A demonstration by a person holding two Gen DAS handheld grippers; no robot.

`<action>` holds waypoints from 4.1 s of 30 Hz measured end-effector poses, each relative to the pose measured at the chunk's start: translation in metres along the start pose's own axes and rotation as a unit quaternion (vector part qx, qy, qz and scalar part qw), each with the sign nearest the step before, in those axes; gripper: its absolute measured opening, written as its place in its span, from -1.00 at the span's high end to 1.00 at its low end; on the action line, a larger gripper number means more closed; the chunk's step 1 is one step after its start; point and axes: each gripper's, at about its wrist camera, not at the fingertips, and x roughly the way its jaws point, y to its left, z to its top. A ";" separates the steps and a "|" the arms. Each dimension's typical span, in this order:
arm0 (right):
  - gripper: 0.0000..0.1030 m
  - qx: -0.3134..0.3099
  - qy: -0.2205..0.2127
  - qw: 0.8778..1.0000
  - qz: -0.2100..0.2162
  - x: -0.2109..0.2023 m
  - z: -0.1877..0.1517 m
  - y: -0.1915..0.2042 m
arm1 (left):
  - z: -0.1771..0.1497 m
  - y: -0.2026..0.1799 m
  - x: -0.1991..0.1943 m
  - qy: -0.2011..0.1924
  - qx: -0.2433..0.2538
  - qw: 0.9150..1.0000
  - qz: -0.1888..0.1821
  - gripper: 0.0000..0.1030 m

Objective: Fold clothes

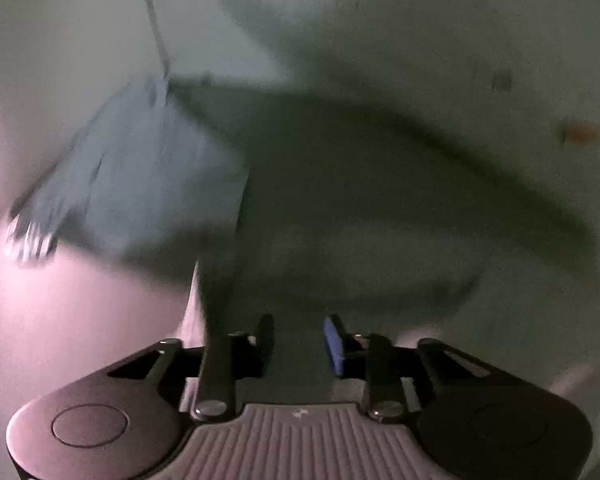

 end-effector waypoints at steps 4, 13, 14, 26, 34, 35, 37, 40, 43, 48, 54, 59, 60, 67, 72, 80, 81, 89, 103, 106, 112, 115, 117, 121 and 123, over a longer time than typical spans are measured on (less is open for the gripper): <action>-0.60 0.073 0.023 0.997 -0.028 0.037 0.007 -0.026 | -0.037 0.014 -0.005 0.017 0.009 0.999 0.044 0.10; 1.00 0.139 -0.059 0.989 -0.005 0.026 0.013 -0.047 | -0.044 0.027 -0.013 0.006 0.021 0.993 0.115 -0.31; 1.00 0.130 -0.083 0.988 -0.011 0.002 0.013 -0.051 | -0.042 0.032 -0.012 0.010 0.017 0.993 0.114 -0.31; 1.00 0.092 -0.069 0.985 -0.127 -0.123 -0.086 -0.117 | -0.068 0.043 0.013 0.006 0.027 0.995 0.093 -0.09; 1.00 0.128 -0.112 0.981 -0.096 -0.148 -0.085 -0.102 | -0.036 0.091 -0.026 -0.068 -0.117 0.989 0.056 0.83; 1.00 0.133 -0.133 0.978 -0.093 -0.161 -0.077 -0.104 | -0.029 0.098 -0.041 -0.085 -0.128 0.987 0.044 0.83; 1.00 0.142 -0.176 0.970 -0.086 -0.191 -0.064 -0.108 | -0.016 0.110 -0.071 -0.114 -0.146 0.982 0.026 0.83; 1.00 0.133 -0.227 0.960 -0.098 -0.236 -0.054 -0.117 | -0.004 0.127 -0.118 -0.154 -0.141 0.978 0.014 0.82; 1.00 0.100 -0.223 0.963 -0.116 -0.257 -0.063 -0.123 | -0.013 0.141 -0.141 -0.159 -0.122 0.979 0.026 0.81; 0.96 0.084 -0.093 0.987 -0.100 -0.229 -0.119 -0.134 | -0.060 0.165 -0.101 -0.060 -0.145 0.984 0.086 0.73; 0.23 0.081 0.077 0.993 -0.049 -0.181 -0.189 -0.136 | -0.092 0.171 -0.073 0.017 -0.150 0.984 0.094 0.40; -0.14 0.129 0.042 0.990 -0.023 -0.190 -0.189 -0.166 | -0.087 0.116 -0.092 -0.032 -0.038 0.996 0.080 -0.16; -0.17 0.127 0.043 0.991 -0.026 -0.187 -0.190 -0.172 | -0.087 0.104 -0.093 -0.036 -0.020 0.997 0.072 -0.18; -0.36 0.205 0.098 0.973 0.035 -0.141 -0.214 -0.215 | -0.108 0.018 -0.094 -0.022 0.019 0.999 -0.017 -0.28; 0.89 0.298 0.068 0.942 0.134 -0.130 -0.211 -0.235 | -0.133 -0.042 -0.090 -0.001 0.056 0.997 -0.056 -0.30; 0.90 0.175 -0.182 0.965 0.071 -0.239 -0.138 -0.252 | -0.164 -0.092 -0.088 0.013 0.118 0.990 -0.079 -0.39; 0.87 0.138 -0.210 0.967 0.047 -0.253 -0.133 -0.250 | -0.166 -0.093 -0.087 0.018 0.123 0.989 -0.081 -0.39; 0.04 0.018 0.015 0.992 -0.127 -0.196 -0.185 -0.219 | -0.177 -0.099 -0.069 0.051 0.160 0.982 -0.092 -0.40; -0.54 0.071 0.021 0.993 -0.091 -0.188 -0.182 -0.245 | -0.206 -0.182 -0.077 0.051 0.254 0.954 -0.153 -0.58; -0.40 0.068 0.020 0.995 -0.073 -0.153 -0.173 -0.270 | -0.224 -0.214 -0.082 0.042 0.265 0.952 -0.147 -0.58; 0.10 0.108 0.065 0.991 0.035 -0.064 -0.158 -0.320 | -0.262 -0.269 -0.084 0.046 0.228 0.966 -0.111 -0.64; 0.90 0.090 0.066 0.986 0.120 -0.046 -0.144 -0.329 | -0.279 -0.290 -0.083 0.043 0.218 0.971 -0.087 -0.65; 0.91 0.078 0.035 0.986 0.142 -0.050 -0.123 -0.334 | -0.286 -0.299 -0.084 0.042 0.203 0.976 -0.070 -0.71; 0.92 0.106 -0.055 0.973 0.196 -0.068 -0.054 -0.348 | -0.293 -0.305 -0.085 0.049 0.168 0.983 -0.055 -0.84; 0.90 0.073 -0.076 0.975 0.196 -0.067 -0.034 -0.338 | -0.296 -0.309 -0.082 0.047 0.156 0.986 -0.046 -0.92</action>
